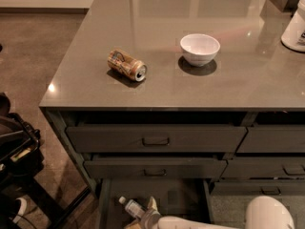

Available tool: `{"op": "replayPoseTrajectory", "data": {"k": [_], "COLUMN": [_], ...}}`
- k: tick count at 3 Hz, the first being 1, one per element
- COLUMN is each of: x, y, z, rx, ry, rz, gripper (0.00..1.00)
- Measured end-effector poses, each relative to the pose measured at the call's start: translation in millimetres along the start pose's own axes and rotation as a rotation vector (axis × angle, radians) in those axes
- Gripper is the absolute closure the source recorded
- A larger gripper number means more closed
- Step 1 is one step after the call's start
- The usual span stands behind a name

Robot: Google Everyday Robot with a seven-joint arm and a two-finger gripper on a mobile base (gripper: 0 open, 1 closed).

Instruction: Pick blue plastic bottle from bottom drawer and place on counter

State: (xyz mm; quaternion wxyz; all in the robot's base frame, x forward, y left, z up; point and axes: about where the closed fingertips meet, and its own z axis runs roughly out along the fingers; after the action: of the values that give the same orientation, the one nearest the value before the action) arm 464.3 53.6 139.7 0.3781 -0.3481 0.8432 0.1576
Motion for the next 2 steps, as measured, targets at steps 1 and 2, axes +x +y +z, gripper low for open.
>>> {"op": "replayPoseTrajectory", "data": {"k": [1,2], "x": [1.7,1.7], "y": [2.4,2.5], "z": [3.0,3.0], "rx": [-0.005,-0.005], "ry": [0.007,0.007], "rz": [-0.008,-0.008], "gripper": [0.13,0.37]}}
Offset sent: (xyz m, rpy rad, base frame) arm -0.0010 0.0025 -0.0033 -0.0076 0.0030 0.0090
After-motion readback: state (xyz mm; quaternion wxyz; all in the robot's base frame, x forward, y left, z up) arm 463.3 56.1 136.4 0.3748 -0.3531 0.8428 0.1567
